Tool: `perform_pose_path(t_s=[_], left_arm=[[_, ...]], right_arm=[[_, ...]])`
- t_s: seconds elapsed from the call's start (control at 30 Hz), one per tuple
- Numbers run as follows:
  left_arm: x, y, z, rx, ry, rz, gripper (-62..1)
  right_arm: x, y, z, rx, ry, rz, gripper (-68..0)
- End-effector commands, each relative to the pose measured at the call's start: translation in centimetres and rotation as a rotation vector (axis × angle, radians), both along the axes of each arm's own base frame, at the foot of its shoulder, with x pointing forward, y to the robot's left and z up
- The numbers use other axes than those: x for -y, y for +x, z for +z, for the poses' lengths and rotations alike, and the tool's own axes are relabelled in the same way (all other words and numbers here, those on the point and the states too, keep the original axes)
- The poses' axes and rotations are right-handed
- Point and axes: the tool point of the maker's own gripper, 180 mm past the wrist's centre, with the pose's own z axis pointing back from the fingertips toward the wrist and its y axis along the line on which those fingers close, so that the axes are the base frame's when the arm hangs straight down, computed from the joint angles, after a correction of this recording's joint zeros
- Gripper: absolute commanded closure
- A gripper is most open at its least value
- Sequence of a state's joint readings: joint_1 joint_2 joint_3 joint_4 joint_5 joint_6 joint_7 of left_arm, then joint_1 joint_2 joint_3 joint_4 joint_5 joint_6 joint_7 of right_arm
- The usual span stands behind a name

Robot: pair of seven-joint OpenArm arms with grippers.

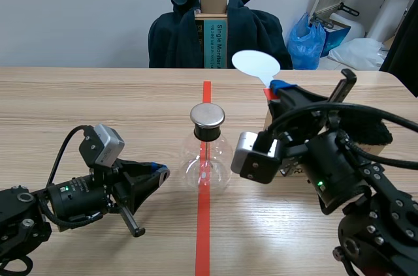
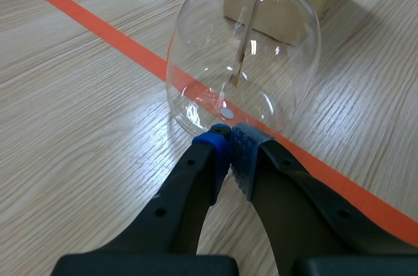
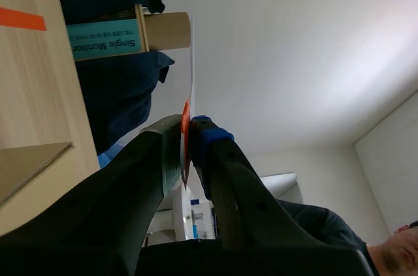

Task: Do the electroscope experiment.
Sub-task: 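Bring the plate to the electroscope and point at the metal foil, then move the plate toward and away from the electroscope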

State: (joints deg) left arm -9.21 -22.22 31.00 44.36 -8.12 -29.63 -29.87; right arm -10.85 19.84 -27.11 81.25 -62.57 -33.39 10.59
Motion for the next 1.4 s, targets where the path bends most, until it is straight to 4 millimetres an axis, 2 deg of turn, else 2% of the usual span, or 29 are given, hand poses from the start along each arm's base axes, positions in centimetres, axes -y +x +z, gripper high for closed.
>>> perform_pose_path(t_s=[0.0, 0.17, 0.33, 1.03, 1.37], left_arm=[[0.6, 0.5, 1.3, 0.033, -0.036, -0.001, -2.8], [0.6, 0.5, 1.3, 0.032, -0.035, -0.001, -2.8], [0.6, 0.5, 1.3, 0.032, -0.035, -0.001, -2.8], [0.5, 0.5, 1.2, 0.034, -0.032, 0.005, -2.8], [0.5, 0.5, 1.2, 0.034, -0.032, 0.005, -2.8]], right_arm=[[0.2, 0.2, 0.7, 0.025, 0.0, 0.0, -0.7], [0.6, 0.2, -0.7, -0.007, -0.015, -0.009, -0.7], [0.5, 0.1, -0.8, -0.011, -0.018, -0.001, -0.7], [-3.9, -3.0, -0.7, 0.021, -0.045, 0.297, -0.7], [-5.0, -4.2, -0.8, 0.027, -0.055, 0.382, -0.7]])
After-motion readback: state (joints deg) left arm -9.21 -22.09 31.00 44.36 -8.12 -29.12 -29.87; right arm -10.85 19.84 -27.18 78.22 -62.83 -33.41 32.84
